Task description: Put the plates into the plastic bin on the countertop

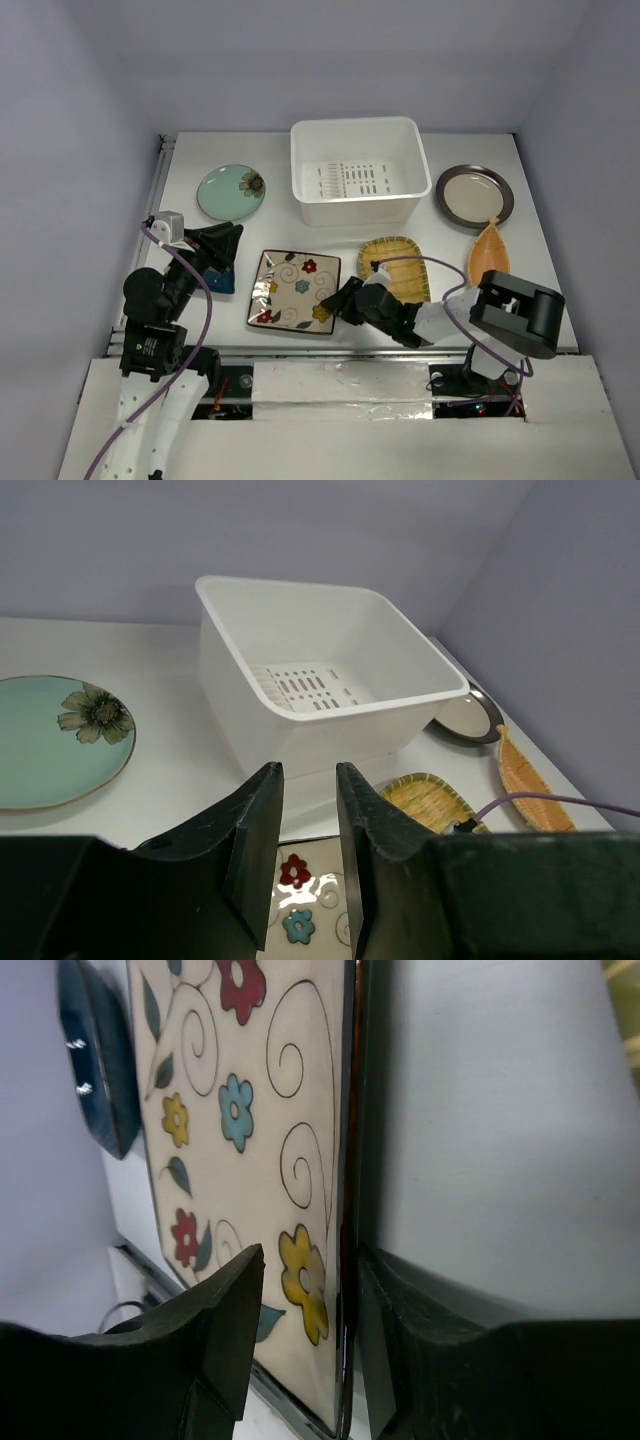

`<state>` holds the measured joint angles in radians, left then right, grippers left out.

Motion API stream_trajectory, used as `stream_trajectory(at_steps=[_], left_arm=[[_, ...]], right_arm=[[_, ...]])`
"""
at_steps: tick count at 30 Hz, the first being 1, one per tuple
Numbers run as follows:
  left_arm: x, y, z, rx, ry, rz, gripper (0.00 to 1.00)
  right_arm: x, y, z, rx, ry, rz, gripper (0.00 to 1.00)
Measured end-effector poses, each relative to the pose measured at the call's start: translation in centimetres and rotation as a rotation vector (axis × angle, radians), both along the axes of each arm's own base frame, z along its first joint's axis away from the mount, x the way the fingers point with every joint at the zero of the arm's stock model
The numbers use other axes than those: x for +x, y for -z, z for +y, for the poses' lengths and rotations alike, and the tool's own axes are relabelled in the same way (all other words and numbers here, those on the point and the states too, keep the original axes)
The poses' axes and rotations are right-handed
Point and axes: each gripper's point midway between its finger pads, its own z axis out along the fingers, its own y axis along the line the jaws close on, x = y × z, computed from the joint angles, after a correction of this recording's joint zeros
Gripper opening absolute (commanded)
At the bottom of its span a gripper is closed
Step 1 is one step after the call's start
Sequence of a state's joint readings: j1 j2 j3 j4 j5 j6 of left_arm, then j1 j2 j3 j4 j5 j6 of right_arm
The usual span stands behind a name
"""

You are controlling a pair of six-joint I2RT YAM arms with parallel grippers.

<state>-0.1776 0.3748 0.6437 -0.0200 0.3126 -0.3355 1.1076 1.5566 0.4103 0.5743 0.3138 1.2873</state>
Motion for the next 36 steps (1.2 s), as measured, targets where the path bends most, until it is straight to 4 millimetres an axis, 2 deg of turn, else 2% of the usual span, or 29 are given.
stream_trajectory(at_steps=[4,8,11,13,14,17,18,19,24,36], left_arm=[[0.0,0.0,0.0,0.000,-0.002,0.000,0.26],[0.0,0.0,0.0,0.000,-0.002,0.000,0.26],[0.0,0.0,0.0,0.000,-0.002,0.000,0.26],[0.0,0.0,0.0,0.000,-0.002,0.000,0.26],[0.0,0.0,0.0,0.000,-0.002,0.000,0.26],[0.0,0.0,0.0,-0.001,-0.003,-0.001,0.26],[0.0,0.0,0.0,-0.001,-0.003,-0.001,0.26],[0.0,-0.1,0.1,-0.001,-0.003,-0.002,0.26],[0.0,-0.1,0.1,-0.001,-0.006,-0.004,0.26],[0.0,-0.1,0.3,-0.003,-0.016,-0.005,0.26]], right_arm=[[0.4,-0.1,1.4,0.085,0.010,-0.002,0.47],[0.5,0.0,1.8,0.165,0.022,0.003,0.46],[0.5,0.1,2.2,0.209,0.025,0.004,0.41],[0.5,0.3,2.4,0.228,0.023,0.008,0.33],[0.5,0.4,2.5,0.234,0.022,0.010,0.24],[0.3,1.0,2.4,0.233,0.023,0.022,0.12],[0.3,1.1,2.3,0.233,0.022,0.023,0.03],[0.2,1.0,2.3,0.237,0.020,0.022,0.00],[0.0,0.2,1.7,0.246,0.014,0.001,0.00],[-1.7,-4.2,-2.5,0.141,-0.037,-0.092,0.00]])
